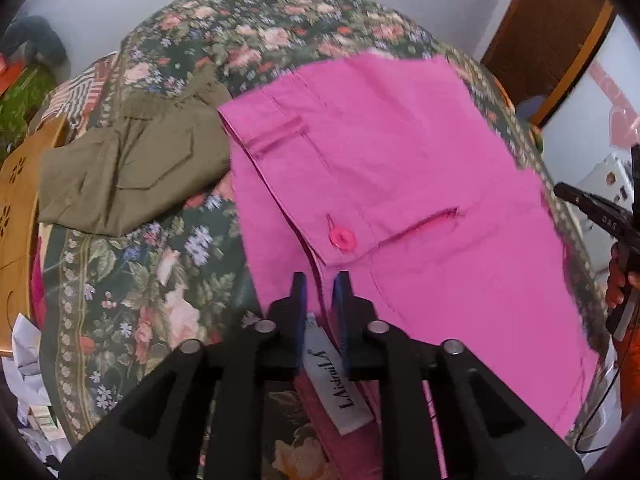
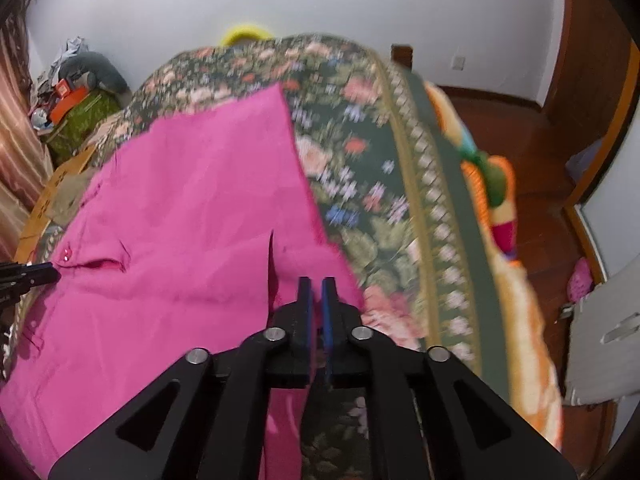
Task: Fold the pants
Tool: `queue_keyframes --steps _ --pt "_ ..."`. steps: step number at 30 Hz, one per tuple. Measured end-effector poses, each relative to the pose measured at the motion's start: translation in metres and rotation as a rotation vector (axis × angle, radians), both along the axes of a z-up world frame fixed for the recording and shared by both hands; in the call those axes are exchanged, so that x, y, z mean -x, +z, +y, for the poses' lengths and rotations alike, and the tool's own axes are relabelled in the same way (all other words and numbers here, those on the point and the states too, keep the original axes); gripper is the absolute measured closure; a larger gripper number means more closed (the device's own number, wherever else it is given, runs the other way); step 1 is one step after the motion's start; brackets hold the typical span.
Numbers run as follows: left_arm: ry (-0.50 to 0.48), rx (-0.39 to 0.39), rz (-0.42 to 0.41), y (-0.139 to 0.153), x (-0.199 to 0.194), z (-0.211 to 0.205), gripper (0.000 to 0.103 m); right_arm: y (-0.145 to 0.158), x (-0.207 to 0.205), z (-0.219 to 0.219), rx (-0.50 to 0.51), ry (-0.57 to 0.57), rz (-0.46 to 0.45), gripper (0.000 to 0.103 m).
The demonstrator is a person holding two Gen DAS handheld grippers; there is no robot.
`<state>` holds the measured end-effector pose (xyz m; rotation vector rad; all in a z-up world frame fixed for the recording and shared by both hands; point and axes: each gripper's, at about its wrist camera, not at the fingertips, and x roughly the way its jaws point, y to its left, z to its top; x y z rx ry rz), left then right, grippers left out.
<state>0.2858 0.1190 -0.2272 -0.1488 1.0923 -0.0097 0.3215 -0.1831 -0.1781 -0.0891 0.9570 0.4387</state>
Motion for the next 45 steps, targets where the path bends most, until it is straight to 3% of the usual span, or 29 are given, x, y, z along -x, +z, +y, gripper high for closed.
queue_keyframes --steps 1,3,6,14,16,19,21,24,29,34,37,40,42,45 --pt "0.011 0.002 -0.012 0.005 -0.001 0.003 0.083 0.006 -0.003 -0.004 -0.007 -0.013 -0.007 0.083" --pt "0.026 0.016 -0.026 0.010 -0.005 0.009 0.075 0.011 -0.005 -0.006 -0.022 -0.037 -0.019 0.057" --pt "0.043 0.045 -0.025 0.010 -0.018 0.019 0.067 0.015 -0.012 -0.009 -0.049 -0.057 -0.029 0.056" --pt "0.029 0.138 0.070 -0.021 -0.053 0.022 0.067 -0.023 -0.034 0.000 -0.068 -0.058 0.098 0.056" --pt "0.022 0.125 0.065 -0.022 -0.057 0.019 0.075 -0.040 -0.039 0.005 -0.068 -0.043 0.159 0.056" --pt "0.027 0.036 0.038 -0.021 -0.060 0.013 0.098 -0.047 -0.038 0.005 -0.088 -0.044 0.140 0.065" --pt "0.021 -0.051 -0.007 -0.017 -0.059 0.005 0.098 -0.046 -0.036 0.009 -0.070 -0.031 0.115 0.096" --pt "0.011 -0.164 -0.035 -0.019 -0.056 -0.007 0.098 -0.046 -0.028 0.019 0.002 0.007 0.053 0.097" --pt "0.067 -0.245 -0.057 -0.022 -0.053 0.002 0.097 -0.044 -0.023 0.023 0.060 0.035 0.022 0.098" --pt "0.062 -0.240 -0.026 -0.032 -0.056 0.009 0.095 -0.049 -0.024 0.027 0.084 0.020 0.044 0.097" --pt "0.049 -0.222 -0.010 -0.023 -0.052 0.015 0.088 -0.044 -0.026 0.024 0.075 0.005 0.081 0.096" --pt "0.066 -0.218 -0.033 -0.007 -0.043 0.024 0.073 -0.034 -0.030 0.020 0.097 -0.018 0.118 0.088" --pt "0.088 -0.203 -0.060 0.005 -0.039 0.035 0.054 -0.024 -0.029 0.015 0.096 -0.030 0.110 0.087" --pt "0.122 -0.165 -0.106 0.023 -0.038 0.055 0.044 -0.004 -0.029 0.013 0.062 -0.022 0.077 0.086"
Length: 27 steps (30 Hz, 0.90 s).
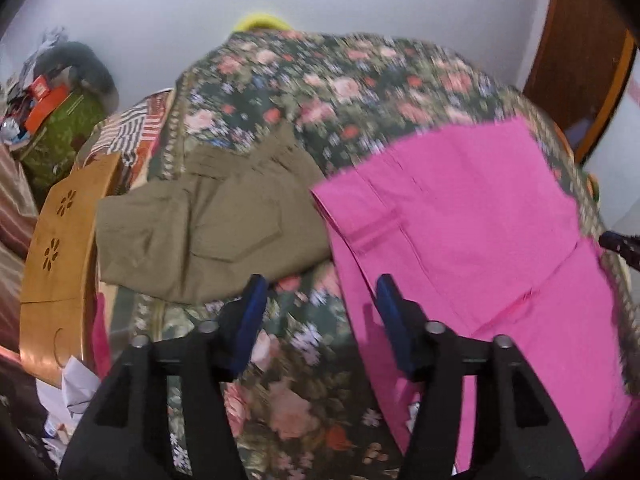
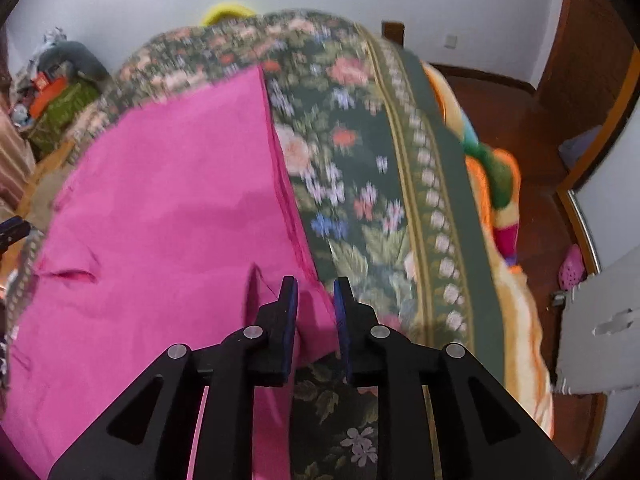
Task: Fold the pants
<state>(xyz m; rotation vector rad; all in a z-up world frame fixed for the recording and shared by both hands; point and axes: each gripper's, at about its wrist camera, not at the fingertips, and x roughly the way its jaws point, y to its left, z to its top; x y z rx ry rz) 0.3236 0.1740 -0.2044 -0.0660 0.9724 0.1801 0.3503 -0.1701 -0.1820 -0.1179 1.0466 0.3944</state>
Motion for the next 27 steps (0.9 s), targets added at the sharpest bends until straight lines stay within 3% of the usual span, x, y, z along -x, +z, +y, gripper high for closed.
queue_keyframes --steps 2,4,6,8,10,16,23,25,27 --pt "0.010 0.007 -0.014 0.007 -0.004 0.009 0.043 0.015 -0.003 0.001 -0.010 -0.001 -0.042 0.085" --pt "0.014 0.010 -0.021 0.009 -0.012 0.015 0.042 0.028 -0.009 0.005 -0.032 0.002 -0.086 0.072" --pt "0.016 0.008 -0.024 0.009 -0.022 0.020 0.040 0.039 -0.017 0.010 -0.051 -0.008 -0.140 0.039" --pt "0.013 0.019 -0.021 0.004 -0.033 0.024 0.040 0.044 -0.023 0.017 -0.050 -0.027 -0.192 0.026" --pt "0.006 0.037 -0.012 -0.004 -0.045 0.027 0.040 0.046 -0.033 0.026 -0.063 -0.025 -0.216 0.026" --pt "-0.010 0.032 0.021 -0.033 -0.083 0.027 0.040 0.026 -0.075 0.055 -0.067 0.012 -0.172 0.026" --pt "-0.048 0.090 0.055 -0.060 -0.104 0.026 0.040 0.004 -0.113 0.079 -0.033 0.038 -0.150 0.026" --pt "-0.065 0.128 0.057 -0.065 -0.107 0.027 0.048 0.001 -0.121 0.085 -0.049 0.057 -0.130 0.027" --pt "-0.077 0.192 0.069 -0.069 -0.110 0.028 0.065 -0.003 -0.126 0.093 -0.053 0.076 -0.120 0.035"
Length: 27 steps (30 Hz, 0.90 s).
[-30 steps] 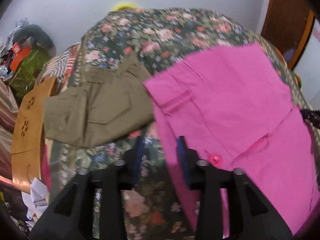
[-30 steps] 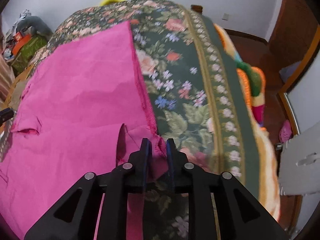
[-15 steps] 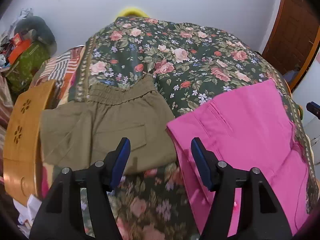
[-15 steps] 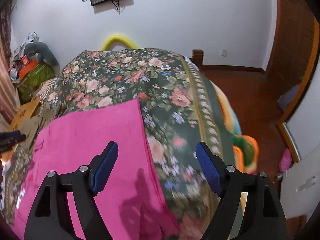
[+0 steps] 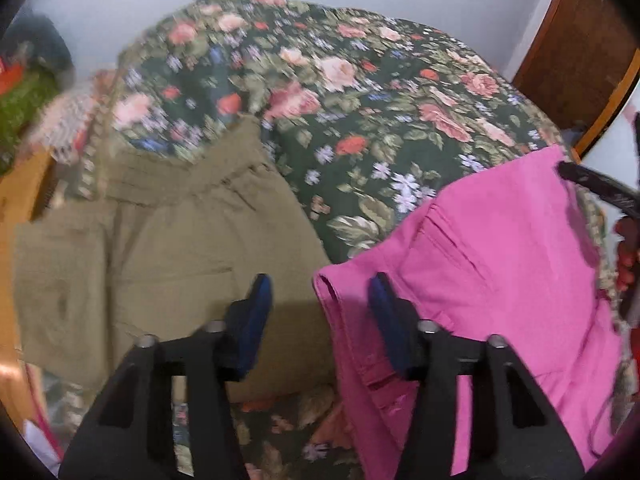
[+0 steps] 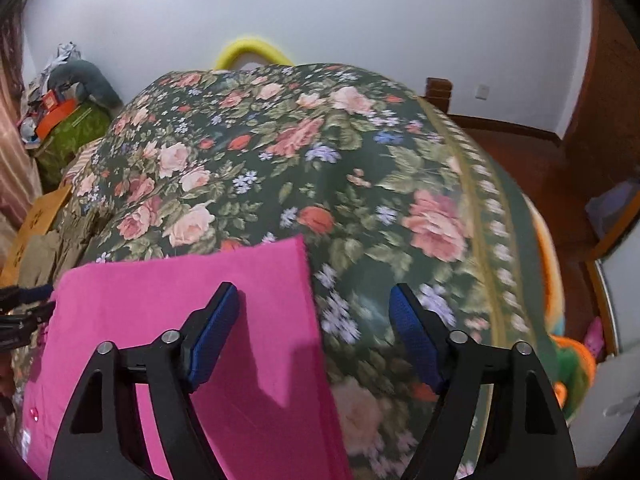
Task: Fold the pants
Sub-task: 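Close the left gripper on the waistband while the right gripper grasps the hem, then lift the waistband with the left gripper and fold it over toward the right gripper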
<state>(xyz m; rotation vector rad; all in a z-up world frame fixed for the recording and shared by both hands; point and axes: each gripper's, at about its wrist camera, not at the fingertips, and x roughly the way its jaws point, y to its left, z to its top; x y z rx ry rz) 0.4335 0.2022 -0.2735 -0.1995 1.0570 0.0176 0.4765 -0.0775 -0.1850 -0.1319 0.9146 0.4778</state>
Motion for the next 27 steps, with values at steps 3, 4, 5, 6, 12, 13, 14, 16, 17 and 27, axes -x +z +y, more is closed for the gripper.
queue_keyframes --steps 3,4,5,6,12,13,14,16,17,27 --pt "-0.010 -0.002 -0.004 -0.001 -0.001 -0.006 0.077 -0.009 -0.003 0.012 -0.003 0.027 0.026 0.055" --pt "-0.018 -0.017 -0.011 0.000 -0.001 -0.010 0.081 -0.009 -0.003 0.012 -0.019 0.019 0.017 0.057" --pt "-0.018 -0.048 -0.013 0.001 -0.001 -0.013 0.085 -0.008 -0.002 0.013 -0.026 0.016 0.013 0.064" --pt "-0.018 -0.066 -0.014 0.001 -0.001 -0.016 0.087 -0.008 -0.003 0.013 -0.030 0.015 0.014 0.072" --pt "0.006 -0.142 -0.047 0.016 0.004 -0.019 0.095 -0.002 -0.005 0.014 -0.031 -0.002 -0.009 0.097" --pt "0.012 -0.156 -0.063 0.022 0.005 -0.019 0.095 0.001 -0.004 0.014 -0.029 -0.003 -0.023 0.098" --pt "0.014 -0.167 -0.085 0.029 0.007 -0.018 0.095 0.006 0.000 0.014 -0.022 -0.006 -0.046 0.100" --pt "0.013 -0.188 -0.110 0.040 0.007 -0.017 0.095 0.015 0.002 0.013 0.000 -0.015 -0.088 0.101" --pt "0.020 -0.200 -0.109 0.045 0.004 -0.016 0.095 0.019 0.002 0.013 0.003 -0.016 -0.099 0.101" --pt "0.025 -0.195 -0.254 0.120 0.035 -0.020 0.095 0.090 0.042 0.004 -0.057 0.023 -0.211 0.101"
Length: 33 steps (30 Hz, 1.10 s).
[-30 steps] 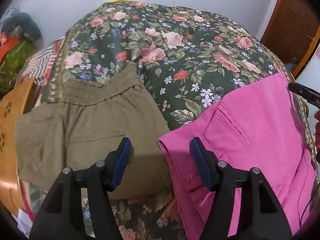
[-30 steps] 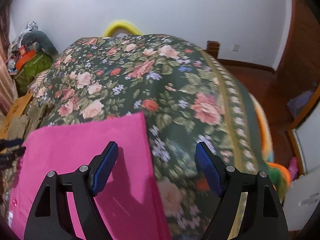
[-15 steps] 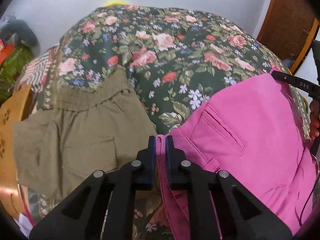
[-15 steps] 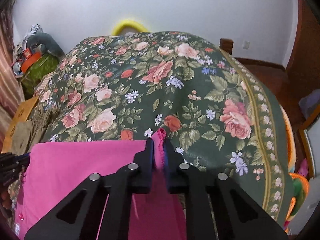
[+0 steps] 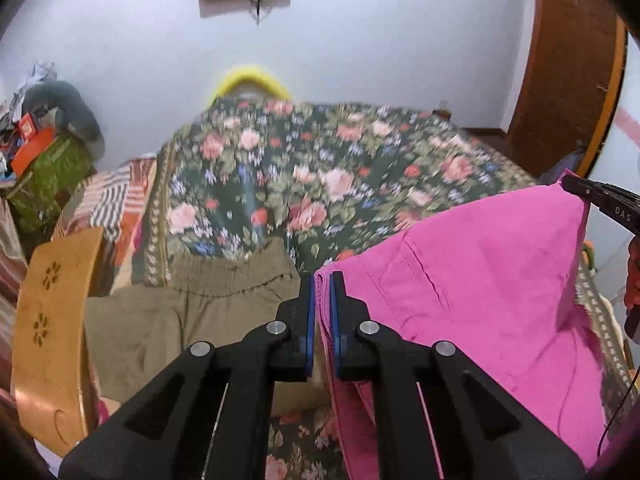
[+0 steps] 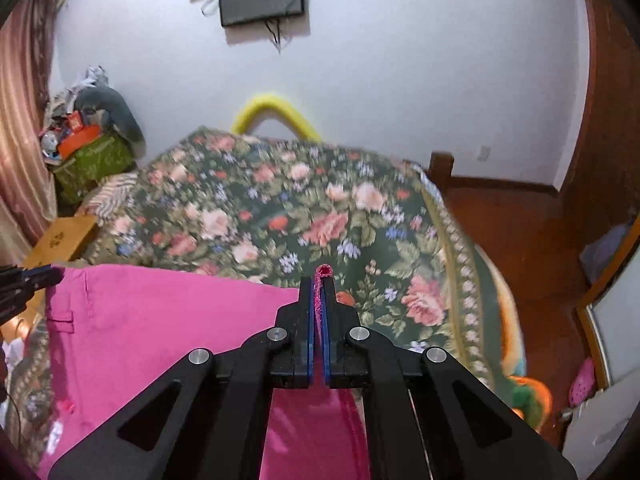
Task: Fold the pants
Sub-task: 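Lift the waistband with the left gripper and fold it over toward the right gripper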
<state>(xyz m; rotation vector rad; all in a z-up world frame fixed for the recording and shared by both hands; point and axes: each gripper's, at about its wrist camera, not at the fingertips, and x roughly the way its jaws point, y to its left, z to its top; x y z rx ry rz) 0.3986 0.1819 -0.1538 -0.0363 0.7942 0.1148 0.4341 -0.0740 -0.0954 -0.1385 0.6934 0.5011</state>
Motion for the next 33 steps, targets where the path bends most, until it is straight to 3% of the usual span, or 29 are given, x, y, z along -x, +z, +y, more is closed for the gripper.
queue_keyframes --steps 8,15,19,24,29,33 --pt "-0.059 -0.066 -0.079 0.043 0.064 -0.036 0.095 0.038 0.062 -0.038 -0.032 0.036 -0.030 0.101" --pt "-0.104 -0.102 -0.104 0.045 0.122 -0.065 0.095 0.038 0.121 -0.069 -0.017 0.056 -0.012 0.101" --pt "-0.143 -0.140 -0.092 0.031 0.156 -0.084 0.095 0.019 0.149 -0.083 -0.002 0.057 0.027 0.101" --pt "-0.174 -0.149 -0.017 -0.002 0.182 -0.097 0.096 -0.018 0.176 -0.096 0.023 0.044 0.098 0.101" --pt "-0.164 -0.115 0.098 -0.043 0.195 -0.099 0.095 -0.055 0.196 -0.108 0.045 0.017 0.175 0.101" --pt "-0.161 -0.089 0.152 -0.057 0.210 -0.096 0.095 -0.061 0.216 -0.117 0.053 0.022 0.190 0.101"
